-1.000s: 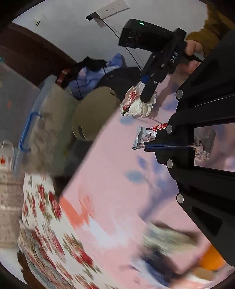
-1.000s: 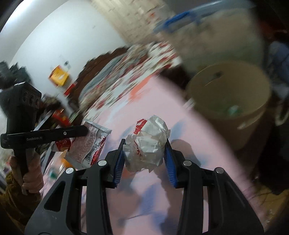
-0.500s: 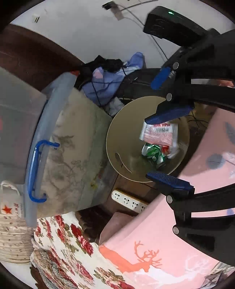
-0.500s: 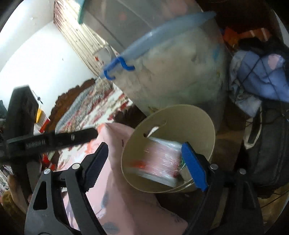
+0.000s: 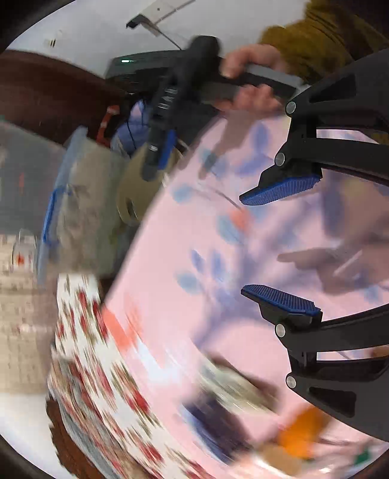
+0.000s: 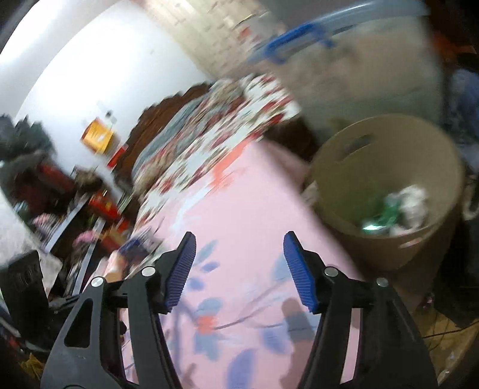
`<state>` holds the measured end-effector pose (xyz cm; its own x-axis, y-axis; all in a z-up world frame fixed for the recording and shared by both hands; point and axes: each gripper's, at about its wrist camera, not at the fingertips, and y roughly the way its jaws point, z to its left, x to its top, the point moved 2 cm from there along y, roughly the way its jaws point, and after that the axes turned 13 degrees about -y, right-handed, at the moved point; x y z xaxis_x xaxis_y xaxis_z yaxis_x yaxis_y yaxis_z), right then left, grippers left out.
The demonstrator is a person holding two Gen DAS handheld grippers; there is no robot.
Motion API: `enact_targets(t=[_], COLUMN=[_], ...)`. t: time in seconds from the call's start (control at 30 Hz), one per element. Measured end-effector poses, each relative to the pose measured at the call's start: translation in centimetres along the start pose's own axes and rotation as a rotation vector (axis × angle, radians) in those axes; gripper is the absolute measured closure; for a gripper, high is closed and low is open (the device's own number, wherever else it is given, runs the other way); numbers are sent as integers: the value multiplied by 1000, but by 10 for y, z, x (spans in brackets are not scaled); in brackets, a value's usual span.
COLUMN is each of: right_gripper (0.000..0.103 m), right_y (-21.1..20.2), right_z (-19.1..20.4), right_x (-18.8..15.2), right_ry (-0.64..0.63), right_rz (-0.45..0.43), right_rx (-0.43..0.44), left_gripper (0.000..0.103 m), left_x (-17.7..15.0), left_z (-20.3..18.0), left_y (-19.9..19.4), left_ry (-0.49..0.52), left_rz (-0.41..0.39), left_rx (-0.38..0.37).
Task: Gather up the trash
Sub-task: 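Drop the wrapper and the white bag into the wastebasket with both tools, then grasp the orange peel with the left tool while the right tool grasps the clear snack packet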
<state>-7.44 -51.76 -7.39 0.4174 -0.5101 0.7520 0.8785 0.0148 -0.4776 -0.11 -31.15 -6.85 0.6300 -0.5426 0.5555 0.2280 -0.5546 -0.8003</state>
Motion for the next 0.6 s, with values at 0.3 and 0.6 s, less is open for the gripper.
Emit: enact_targets(t=[0.3, 0.6], right_gripper=[40, 38], right_y=[88, 153], right_z=[132, 176], right_x=[-30, -40], right_ry=[-107, -14], right_rz=[204, 286], right_rx=[229, 244], left_gripper=[50, 50], left_x=[-26, -5], left_z=[156, 222], left_y=[-68, -40], left_ry=[-479, -714], left_rz=[-59, 11], left_rx=[28, -85])
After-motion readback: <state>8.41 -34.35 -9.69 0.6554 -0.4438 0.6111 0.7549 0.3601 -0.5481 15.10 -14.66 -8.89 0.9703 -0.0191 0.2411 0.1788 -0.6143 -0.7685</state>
